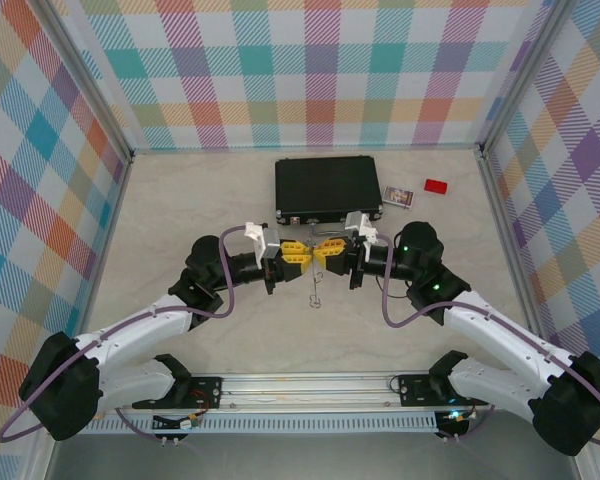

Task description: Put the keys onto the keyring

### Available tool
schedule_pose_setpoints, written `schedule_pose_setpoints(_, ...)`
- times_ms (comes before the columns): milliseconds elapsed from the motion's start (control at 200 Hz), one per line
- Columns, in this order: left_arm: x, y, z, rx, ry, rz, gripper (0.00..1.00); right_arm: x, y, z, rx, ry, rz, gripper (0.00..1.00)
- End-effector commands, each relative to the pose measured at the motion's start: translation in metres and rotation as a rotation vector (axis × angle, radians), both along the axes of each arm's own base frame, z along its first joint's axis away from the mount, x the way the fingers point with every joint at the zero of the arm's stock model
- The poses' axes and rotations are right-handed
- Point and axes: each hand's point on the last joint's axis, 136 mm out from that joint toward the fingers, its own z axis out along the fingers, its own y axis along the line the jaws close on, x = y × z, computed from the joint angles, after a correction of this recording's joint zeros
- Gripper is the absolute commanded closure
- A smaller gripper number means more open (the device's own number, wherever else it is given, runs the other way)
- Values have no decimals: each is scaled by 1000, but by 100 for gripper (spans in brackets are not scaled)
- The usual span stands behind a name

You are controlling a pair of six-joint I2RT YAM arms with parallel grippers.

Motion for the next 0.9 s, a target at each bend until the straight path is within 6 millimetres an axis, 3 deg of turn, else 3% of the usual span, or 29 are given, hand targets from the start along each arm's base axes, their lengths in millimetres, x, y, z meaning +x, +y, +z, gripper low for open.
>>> schedule_pose_setpoints(0,-7,-3,7,-2,-30,-26,85,-6,-2,20,61,-42,22,100)
schedule_pose_setpoints(325,-11,-7,-10,34,11,-69,100,-5,-6,35,107,-75,-4,100)
schedule_pose_setpoints(895,-24,-19,-23,89,46,-153,100,-4,-4,38,127,-73,8,100)
